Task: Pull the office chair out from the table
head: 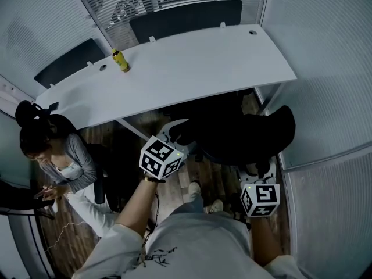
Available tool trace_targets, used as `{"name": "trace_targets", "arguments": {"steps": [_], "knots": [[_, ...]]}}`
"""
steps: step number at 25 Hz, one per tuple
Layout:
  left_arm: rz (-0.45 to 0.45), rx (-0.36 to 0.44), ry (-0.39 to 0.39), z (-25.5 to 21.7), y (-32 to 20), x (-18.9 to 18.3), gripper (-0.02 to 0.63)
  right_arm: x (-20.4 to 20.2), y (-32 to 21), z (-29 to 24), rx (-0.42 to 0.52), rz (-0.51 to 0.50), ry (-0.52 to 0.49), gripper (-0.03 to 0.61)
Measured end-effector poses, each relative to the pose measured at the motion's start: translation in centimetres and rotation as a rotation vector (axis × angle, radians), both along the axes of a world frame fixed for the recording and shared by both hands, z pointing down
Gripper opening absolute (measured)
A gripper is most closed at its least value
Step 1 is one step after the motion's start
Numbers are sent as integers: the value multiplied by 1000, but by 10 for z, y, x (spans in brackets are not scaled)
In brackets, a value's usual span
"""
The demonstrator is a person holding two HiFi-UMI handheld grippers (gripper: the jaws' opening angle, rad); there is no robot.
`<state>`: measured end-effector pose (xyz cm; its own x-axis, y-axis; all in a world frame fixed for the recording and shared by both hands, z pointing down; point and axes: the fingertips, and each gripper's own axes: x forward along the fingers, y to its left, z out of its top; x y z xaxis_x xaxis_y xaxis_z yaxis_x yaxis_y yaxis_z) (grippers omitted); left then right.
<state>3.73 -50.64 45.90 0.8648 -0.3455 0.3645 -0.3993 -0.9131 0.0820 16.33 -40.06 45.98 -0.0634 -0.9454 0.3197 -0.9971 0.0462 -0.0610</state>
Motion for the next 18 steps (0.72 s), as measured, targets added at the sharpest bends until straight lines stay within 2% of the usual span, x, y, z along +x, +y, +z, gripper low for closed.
{"name": "trace_targets", "arguments": {"steps": [18], "knots": [[-40, 0, -20, 5, 59, 23, 268, 28, 52, 6, 3, -37, 8, 276]]}}
